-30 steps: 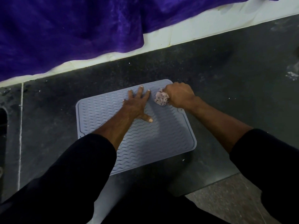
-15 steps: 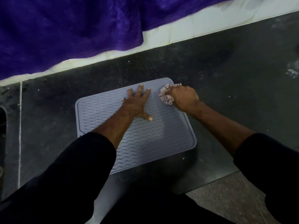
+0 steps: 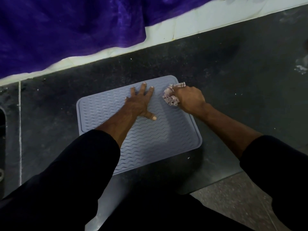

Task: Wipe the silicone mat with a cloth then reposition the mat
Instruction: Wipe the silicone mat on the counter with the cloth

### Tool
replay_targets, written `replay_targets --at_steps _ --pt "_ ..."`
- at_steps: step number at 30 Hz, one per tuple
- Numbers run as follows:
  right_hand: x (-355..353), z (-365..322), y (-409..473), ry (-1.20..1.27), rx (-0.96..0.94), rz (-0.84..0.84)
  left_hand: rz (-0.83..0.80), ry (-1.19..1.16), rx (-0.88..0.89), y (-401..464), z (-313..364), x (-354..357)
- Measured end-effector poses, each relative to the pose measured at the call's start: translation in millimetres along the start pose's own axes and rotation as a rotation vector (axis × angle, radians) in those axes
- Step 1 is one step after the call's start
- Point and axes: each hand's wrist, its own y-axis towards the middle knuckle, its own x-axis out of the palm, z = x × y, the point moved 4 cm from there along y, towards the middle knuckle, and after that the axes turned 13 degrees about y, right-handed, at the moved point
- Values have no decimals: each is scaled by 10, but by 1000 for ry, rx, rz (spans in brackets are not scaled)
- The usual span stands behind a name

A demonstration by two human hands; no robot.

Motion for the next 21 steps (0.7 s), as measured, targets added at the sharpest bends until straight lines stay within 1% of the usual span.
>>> replay_targets --at_steps 2,4,5,8,9,12,15,19,21 --pt "-45 26 35 -49 13 -34 2 0 3 -2 -3 5" --pt "-171 42 81 -13 29 -73 5 1 6 -6 -5 -8" --pt "-244 38 109 31 26 -52 1 3 6 -9 -3 -17" --pt "-303 -22 130 110 -19 124 -8 9 1 -17 19 -22" --pt "-244 -52 102 129 -28 142 -8 10 -4 -19 25 -23" --pt "35 -110 -76 104 -90 16 -3 19 -6 -22 27 -34" --pt "108 -56 -243 83 -142 19 -5 10 0 -20 19 -26" --pt "30 34 -185 -3 -40 -66 -5 4 6 -36 20 -22" --pt "-120 60 -132 44 -37 -53 -2 -1 6 -39 18 -38"
